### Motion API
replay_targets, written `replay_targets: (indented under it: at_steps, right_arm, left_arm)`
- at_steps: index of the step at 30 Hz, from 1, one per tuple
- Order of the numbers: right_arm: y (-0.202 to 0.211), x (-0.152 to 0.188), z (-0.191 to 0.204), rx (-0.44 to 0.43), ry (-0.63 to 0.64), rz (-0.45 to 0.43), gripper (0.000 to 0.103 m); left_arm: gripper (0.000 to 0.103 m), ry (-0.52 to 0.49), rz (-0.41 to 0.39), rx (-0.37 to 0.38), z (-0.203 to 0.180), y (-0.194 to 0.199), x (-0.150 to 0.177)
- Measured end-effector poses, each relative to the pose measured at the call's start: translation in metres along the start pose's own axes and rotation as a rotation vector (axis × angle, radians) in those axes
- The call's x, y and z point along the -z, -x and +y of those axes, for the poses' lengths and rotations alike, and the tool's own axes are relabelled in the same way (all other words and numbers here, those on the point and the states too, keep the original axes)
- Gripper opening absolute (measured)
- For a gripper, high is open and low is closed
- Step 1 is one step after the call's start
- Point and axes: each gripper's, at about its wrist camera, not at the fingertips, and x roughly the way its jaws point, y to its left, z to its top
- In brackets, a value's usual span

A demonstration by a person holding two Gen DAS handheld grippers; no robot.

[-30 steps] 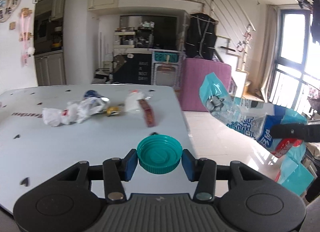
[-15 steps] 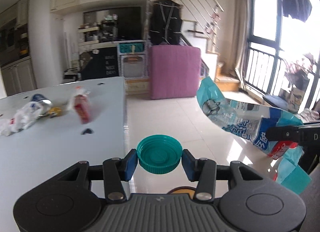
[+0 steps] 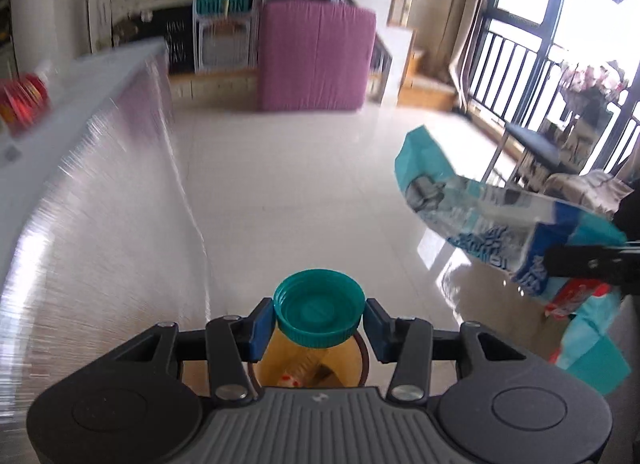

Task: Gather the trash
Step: 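Carry the cap and wrapper over the wastebasket with both grippers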

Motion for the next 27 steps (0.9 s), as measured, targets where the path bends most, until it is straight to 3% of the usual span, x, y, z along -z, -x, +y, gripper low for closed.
replay_targets:
  at_steps: [10,14,21,27]
  right_arm:
    - [-0.112,0.010,-0.043,-0.012,-0.138,0.167,0.028]
    - [-0.171,0.018,-0.051,0.001,-0.122,0.265,0.028]
    - [-0.263,0.031,-0.051,-0.039,-0.118,0.442,0.028]
    - [-0.348,0.068,-0.032,-0.042,-0.026,0.648,0.029]
  left_arm:
    - [0.049,0.195,0.317,0.017,0.021,-0.153,0.049]
    - [0.049,0.199,0.401,0.002,0.030,-0.191,0.067]
    - [0.049,0.165,0.405,-0.041,0.049,-0.236,0.078]
    - [0.049,0.238,0.386,-0.021,0.071,-0.254,0.088]
